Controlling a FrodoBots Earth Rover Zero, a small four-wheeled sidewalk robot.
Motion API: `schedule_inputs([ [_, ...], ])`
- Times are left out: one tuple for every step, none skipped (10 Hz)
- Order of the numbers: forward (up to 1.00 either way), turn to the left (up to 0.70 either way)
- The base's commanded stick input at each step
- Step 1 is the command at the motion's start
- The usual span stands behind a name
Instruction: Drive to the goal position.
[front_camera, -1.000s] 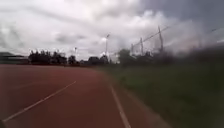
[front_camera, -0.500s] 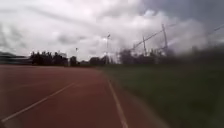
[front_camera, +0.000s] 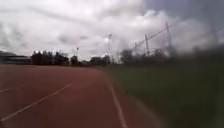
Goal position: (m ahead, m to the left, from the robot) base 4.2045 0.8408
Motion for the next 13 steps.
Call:
schedule_inputs([
  [0.7, 0.0],
  [0.7, 0.0],
  [0.7, 0.0],
  [0.7, 0.0],
  [0.7, 0.0],
  [0.7, 0.0],
  [0.7, 0.0],
  [0.7, 0.0],
  [0.7, 0.0],
  [0.7, 0.0],
  [0.7, 0.0],
  [0.7, 0.0],
  [0.7, 0.0],
])
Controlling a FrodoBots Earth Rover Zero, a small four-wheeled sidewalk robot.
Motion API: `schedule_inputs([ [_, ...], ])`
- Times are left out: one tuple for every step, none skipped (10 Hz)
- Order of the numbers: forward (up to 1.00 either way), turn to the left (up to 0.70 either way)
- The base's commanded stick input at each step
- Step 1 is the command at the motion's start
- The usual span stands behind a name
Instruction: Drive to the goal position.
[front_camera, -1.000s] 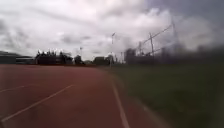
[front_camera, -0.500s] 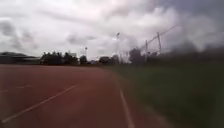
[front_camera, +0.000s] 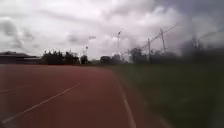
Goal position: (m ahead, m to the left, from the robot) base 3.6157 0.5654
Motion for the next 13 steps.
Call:
schedule_inputs([
  [0.7, 0.0],
  [0.7, 0.0],
  [0.7, 0.0],
  [0.7, -0.07],
  [0.7, -0.29],
  [0.7, -0.13],
  [0.7, 0.0],
  [0.7, 0.0],
  [0.7, 0.0],
  [0.7, 0.0],
  [0.7, 0.0],
  [0.7, 0.0],
  [0.7, 0.0],
])
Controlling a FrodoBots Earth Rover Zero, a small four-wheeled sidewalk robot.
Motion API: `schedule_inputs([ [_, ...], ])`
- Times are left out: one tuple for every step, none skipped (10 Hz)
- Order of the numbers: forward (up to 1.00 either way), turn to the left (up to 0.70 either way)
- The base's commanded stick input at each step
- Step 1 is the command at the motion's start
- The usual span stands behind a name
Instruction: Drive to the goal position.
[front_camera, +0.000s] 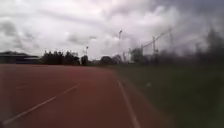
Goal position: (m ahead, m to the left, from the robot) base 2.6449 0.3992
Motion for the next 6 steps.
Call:
schedule_inputs([
  [0.7, 0.0],
  [0.7, 0.0],
  [0.7, 0.0],
  [0.7, 0.0],
  [0.7, -0.3],
  [0.7, -0.3],
])
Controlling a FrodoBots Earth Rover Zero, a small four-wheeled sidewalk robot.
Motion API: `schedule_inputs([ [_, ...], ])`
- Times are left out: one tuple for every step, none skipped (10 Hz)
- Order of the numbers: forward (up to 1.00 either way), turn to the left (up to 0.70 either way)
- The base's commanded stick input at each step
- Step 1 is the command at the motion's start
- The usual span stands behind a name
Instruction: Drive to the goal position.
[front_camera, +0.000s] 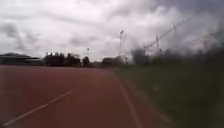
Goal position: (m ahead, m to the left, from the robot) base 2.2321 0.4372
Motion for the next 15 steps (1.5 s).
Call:
schedule_inputs([
  [0.7, -0.3],
  [0.7, -0.29],
  [0.7, -0.26],
  [0.7, -0.09],
  [0.7, 0.0],
  [0.7, 0.0],
  [0.7, 0.0],
  [0.7, 0.0],
  [0.7, 0.0],
  [0.7, 0.0],
  [0.7, 0.0],
  [0.7, 0.0],
  [0.7, 0.0],
  [0.7, 0.0],
  [0.7, 0.0],
])
